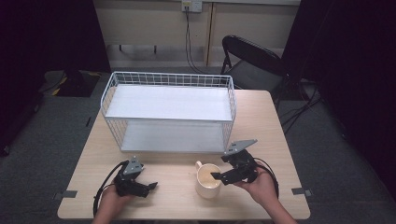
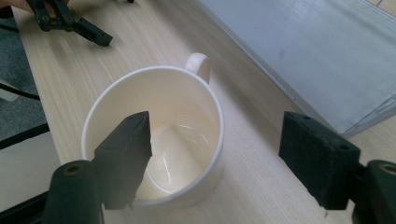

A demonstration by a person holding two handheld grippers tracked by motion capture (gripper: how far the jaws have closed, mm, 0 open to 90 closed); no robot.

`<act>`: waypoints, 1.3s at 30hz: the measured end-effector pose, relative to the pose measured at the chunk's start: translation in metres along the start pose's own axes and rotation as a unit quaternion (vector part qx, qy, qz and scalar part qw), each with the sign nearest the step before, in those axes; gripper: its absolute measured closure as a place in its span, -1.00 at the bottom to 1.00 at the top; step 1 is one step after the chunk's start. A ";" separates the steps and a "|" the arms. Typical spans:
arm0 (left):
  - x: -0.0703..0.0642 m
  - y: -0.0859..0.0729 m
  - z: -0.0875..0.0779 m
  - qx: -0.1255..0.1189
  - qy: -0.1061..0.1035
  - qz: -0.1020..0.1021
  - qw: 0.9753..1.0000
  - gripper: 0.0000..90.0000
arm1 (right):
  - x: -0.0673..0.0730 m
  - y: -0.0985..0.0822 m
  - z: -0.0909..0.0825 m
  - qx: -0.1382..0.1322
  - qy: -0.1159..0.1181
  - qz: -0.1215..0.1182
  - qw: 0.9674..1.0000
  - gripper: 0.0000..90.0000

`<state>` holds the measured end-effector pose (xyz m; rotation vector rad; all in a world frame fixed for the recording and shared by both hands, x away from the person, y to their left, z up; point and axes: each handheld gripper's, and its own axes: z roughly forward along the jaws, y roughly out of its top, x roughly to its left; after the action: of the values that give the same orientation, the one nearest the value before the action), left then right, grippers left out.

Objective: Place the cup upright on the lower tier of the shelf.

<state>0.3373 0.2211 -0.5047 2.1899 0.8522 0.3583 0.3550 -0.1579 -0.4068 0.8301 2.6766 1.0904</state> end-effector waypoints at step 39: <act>0.000 0.000 0.000 0.000 0.000 0.000 1.000 -0.82 | -0.003 -0.017 0.025 -0.014 0.006 0.045 0.999 0.63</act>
<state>0.3373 0.2211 -0.5047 2.1894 0.8518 0.3587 0.3581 -0.1545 -0.4367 0.9491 2.6515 1.1532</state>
